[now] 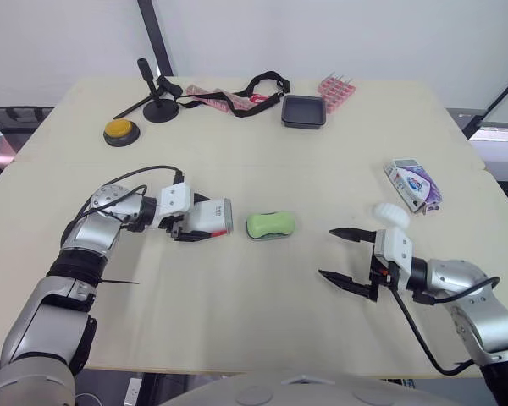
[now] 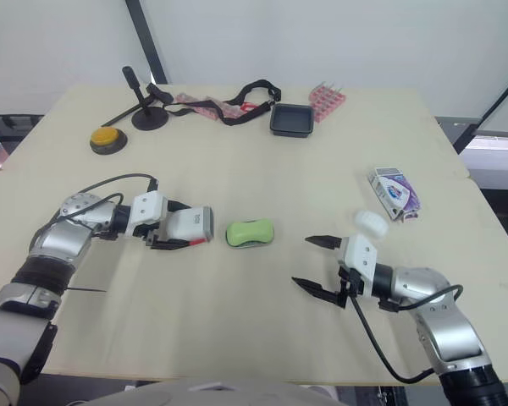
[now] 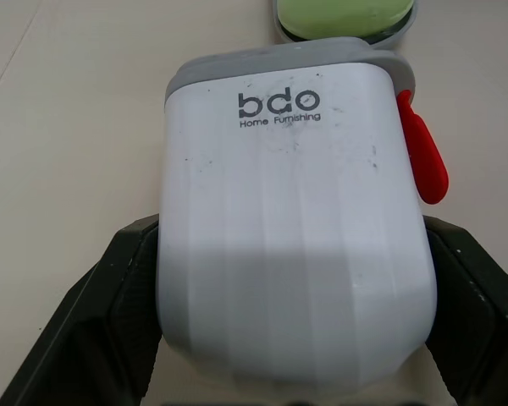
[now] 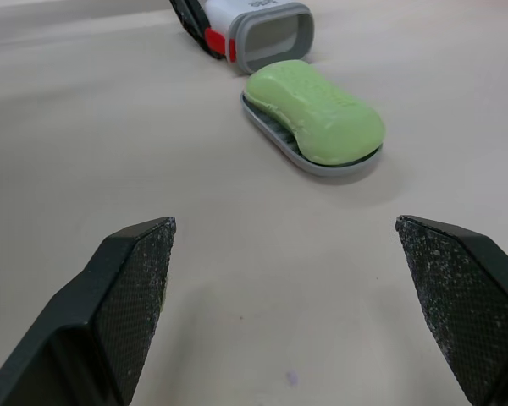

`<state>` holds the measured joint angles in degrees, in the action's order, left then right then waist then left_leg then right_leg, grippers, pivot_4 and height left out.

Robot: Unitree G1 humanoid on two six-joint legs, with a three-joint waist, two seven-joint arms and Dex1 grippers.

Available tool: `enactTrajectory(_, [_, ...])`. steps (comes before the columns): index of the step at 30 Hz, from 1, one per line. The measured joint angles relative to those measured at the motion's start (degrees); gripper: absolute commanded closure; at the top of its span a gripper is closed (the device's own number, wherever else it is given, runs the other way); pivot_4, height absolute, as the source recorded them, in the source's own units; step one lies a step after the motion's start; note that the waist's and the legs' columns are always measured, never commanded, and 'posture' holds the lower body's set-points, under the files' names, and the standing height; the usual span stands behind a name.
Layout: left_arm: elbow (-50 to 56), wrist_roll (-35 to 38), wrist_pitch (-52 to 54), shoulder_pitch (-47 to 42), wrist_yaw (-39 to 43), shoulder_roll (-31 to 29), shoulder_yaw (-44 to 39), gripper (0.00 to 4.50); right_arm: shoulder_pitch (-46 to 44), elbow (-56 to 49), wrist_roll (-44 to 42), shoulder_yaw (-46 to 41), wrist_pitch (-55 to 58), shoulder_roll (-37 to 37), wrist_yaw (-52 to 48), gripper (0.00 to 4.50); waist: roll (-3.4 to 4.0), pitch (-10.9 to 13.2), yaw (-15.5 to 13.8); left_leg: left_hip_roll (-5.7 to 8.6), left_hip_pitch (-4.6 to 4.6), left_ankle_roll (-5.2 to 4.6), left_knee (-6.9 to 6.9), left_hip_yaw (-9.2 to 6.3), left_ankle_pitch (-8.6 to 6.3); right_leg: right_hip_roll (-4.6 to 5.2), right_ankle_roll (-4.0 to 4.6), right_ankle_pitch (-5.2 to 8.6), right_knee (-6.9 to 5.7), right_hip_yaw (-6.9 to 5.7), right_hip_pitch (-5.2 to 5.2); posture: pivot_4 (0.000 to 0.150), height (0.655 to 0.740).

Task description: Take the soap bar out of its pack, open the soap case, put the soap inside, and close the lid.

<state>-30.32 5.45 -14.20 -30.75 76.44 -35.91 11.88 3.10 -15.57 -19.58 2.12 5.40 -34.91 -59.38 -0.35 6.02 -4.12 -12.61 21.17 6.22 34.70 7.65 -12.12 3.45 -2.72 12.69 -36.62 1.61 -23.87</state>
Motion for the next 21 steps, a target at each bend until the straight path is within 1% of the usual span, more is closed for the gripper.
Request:
enactTrajectory(3, [0.8,0.1,0.0,0.2,1.2,0.0,0.0,1.0,-6.4,-2.1,0.3,2.5,4.2,-1.8,-0.5,0.0,0.0,0.0,0.1,-0.02,-0.01,0.16,-0.04,-0.01,0.09,-0.07,-0.19,-0.11,-0.01,-0.02,0.0,0.15,0.74])
enactTrajectory(8, [2.3,0.2,0.0,0.7,2.6,0.1,0.1,1.0,-21.1,-2.8,2.4,11.3,15.9,-2.7,-1.5,0.0,0.02,0.0,0.1,-0.01,-0.05,0.29,-0.07,-0.03,0.17,-0.11,-0.23,-0.13,-0.01,-0.08,0.0,0.15,0.74])
enactTrajectory(10, [2.3,0.6,0.0,0.8,2.6,0.1,0.0,1.0,-26.4,-1.8,4.0,15.0,18.6,-2.3,-2.5,0.0,0.02,0.0,0.0,-0.01,-0.18,0.29,-0.06,-0.04,0.17,-0.12,-0.24,-0.14,-0.02,-0.1,-0.04,0.15,0.74])
enactTrajectory(13, [2.5,0.7,0.0,0.9,2.7,0.3,0.1,1.0,-34.8,2.5,6.4,20.2,21.6,1.1,-3.8,0.0,0.02,0.0,0.0,-0.01,-0.15,0.31,-0.05,-0.04,0.18,-0.12,-0.24,-0.14,-0.07,-0.11,-0.07,0.15,0.74])
enactTrajectory(15, [2.9,0.7,0.0,0.9,2.7,0.4,0.1,1.0,-37.7,5.7,7.6,22.5,21.8,2.7,-4.6,0.0,0.02,0.0,-0.3,-0.01,-0.13,0.31,-0.06,-0.04,0.18,-0.1,-0.23,-0.14,-0.03,-0.14,-0.08,0.15,0.74])
enactTrajectory(21, [3.7,0.7,0.0,1.2,2.5,0.4,0.1,1.0,-40.0,13.6,11.2,26.4,20.9,4.8,-6.2,0.0,0.0,0.0,-0.5,0.01,0.02,0.31,-0.04,-0.08,0.18,-0.09,-0.23,-0.14,-0.06,-0.19,-0.1,0.15,0.74])
